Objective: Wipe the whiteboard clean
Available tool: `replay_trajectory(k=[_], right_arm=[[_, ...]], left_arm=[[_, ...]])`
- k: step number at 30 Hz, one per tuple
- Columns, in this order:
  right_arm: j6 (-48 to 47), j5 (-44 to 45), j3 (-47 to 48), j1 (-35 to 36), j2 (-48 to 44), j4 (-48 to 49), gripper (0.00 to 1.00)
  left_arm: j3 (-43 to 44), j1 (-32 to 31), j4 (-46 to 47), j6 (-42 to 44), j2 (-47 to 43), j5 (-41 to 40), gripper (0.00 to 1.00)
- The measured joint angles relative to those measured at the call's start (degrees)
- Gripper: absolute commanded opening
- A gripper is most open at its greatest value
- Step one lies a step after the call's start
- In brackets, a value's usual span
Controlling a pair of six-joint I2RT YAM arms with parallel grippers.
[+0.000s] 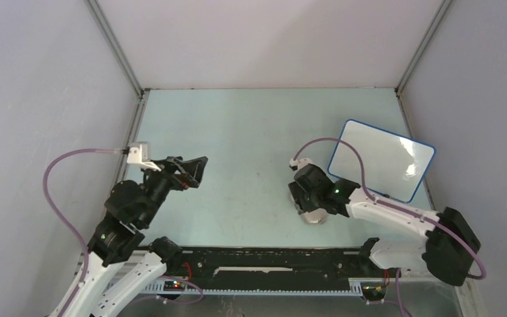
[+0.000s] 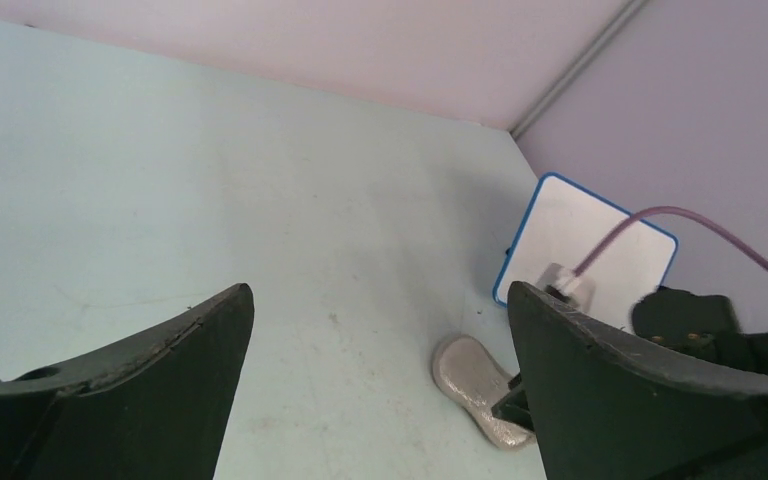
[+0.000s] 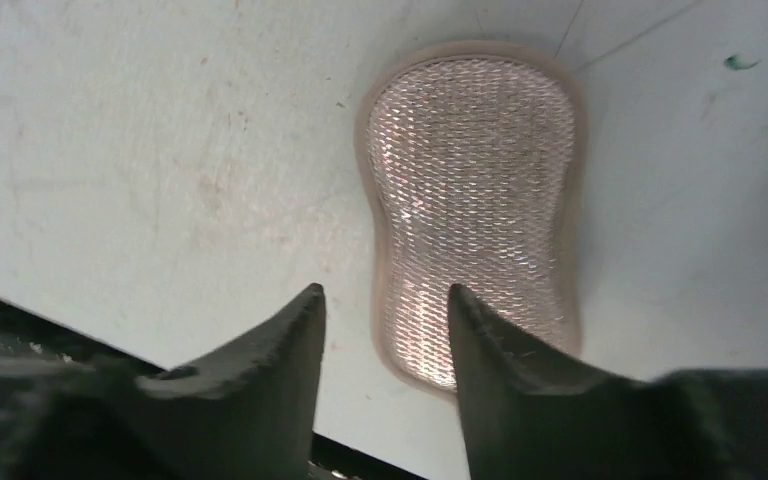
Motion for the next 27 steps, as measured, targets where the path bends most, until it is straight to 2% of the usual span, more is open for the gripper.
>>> replay_trajectory(k=[3,7,12,17,21,27], right_arm=[[-1.31,-0.22,0.85,-0.02,-5.46,-2.95,0.87],[-3.74,0.11,8.00,-0.92,-15.91,-9.18,0.99],[-7.56,2.47,25.46,-1.75,-26.36,-14.64,1.00],[-10.99,5.33,40.19,-1.75,-32.85,-17.29,1.00],[-13.68,8.35,50.45,-1.84,-34.69,-19.10,1.00],[-16.02,10.40,54.64,-1.97,-36.92,-18.80,0.99]], left_arm=[[1.57,0.00,-3.67,0.15,-2.60,-2.56,1.00],[7.45,0.00,-7.87,1.20,-2.40,-5.01,1.00],[16.46,-0.02,-9.40,3.21,-1.90,-6.67,1.00],[23.91,0.00,-10.56,4.94,-1.92,-7.72,1.00],[29.16,0.00,-11.34,5.88,-2.10,-8.24,1.00],[32.83,-0.02,-11.76,7.26,-3.43,-10.01,1.00]])
